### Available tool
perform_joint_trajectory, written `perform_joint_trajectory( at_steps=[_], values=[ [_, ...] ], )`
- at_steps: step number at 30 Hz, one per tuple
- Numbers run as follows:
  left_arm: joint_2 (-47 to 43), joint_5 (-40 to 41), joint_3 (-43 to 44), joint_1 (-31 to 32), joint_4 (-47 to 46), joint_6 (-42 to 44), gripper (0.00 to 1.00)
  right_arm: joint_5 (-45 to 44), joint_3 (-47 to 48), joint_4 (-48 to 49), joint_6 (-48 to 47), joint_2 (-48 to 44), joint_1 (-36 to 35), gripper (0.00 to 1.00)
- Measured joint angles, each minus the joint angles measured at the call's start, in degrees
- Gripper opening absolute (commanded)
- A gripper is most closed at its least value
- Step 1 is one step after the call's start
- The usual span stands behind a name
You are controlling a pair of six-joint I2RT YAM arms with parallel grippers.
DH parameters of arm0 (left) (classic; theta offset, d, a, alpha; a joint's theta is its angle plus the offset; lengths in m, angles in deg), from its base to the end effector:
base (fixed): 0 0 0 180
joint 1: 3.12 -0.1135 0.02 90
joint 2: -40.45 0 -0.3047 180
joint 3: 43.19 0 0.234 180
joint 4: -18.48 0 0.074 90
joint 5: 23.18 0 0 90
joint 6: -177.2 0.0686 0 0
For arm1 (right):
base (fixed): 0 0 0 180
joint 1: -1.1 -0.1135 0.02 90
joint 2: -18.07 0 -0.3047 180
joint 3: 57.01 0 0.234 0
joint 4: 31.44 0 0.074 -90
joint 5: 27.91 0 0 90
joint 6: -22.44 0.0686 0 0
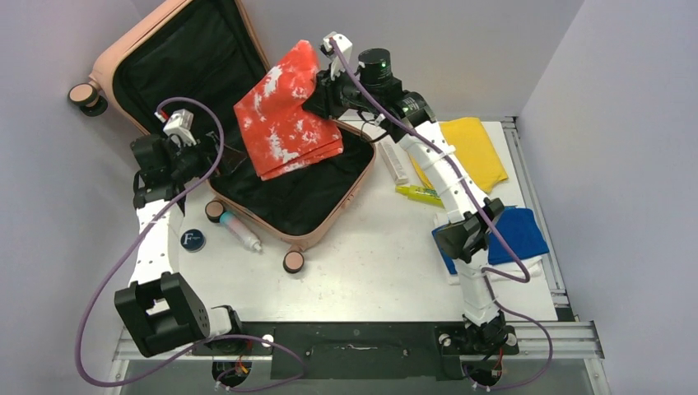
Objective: Pack the luggage
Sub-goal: Place the clothes in the luggage.
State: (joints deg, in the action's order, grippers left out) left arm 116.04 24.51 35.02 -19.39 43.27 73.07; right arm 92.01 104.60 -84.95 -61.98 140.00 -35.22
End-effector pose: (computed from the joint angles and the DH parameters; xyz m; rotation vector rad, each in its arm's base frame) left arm 0.2946 0.0379 0.3722 -0.0206 1.9124 -0.6929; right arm 0.3752 0.3183 0.4896 -0.8648 1.6830 0.9811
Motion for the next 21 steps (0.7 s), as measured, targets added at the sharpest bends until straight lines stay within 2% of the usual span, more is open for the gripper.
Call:
perform_joint_trajectory(
  at_steps=[3, 8, 14, 19, 21],
  values=[
    [-1.9, -0.2, -2.5, -2.0, 0.2, 0.7, 0.96, 1.4, 0.5, 3.8, 2.9, 2.4, 0.0, 0.05],
    [-3.3, -1.4, -4.3, -1.8, 0.3, 1.8, 0.96, 0.8, -0.4, 9.2, 7.2, 6.3, 0.5, 0.05],
    [-3.3, -1.4, -4.3, -1.8, 0.7, 3.5, 0.96, -2.2, -13.9, 15.8, 14.1, 7.9, 6.3, 0.05],
    [-1.2, 0.7, -3.2, 0.7, 0.3, 3.9, 0.96, -8.6, -27.6, 17.7, 14.0, 8.3, 14.6, 0.06],
    [1.8, 2.4, -1.4, 3.5, 0.1, 4.0, 0.96, -9.4, -29.4, 18.1, 14.0, 8.3, 16.1, 0.14]
  ],
)
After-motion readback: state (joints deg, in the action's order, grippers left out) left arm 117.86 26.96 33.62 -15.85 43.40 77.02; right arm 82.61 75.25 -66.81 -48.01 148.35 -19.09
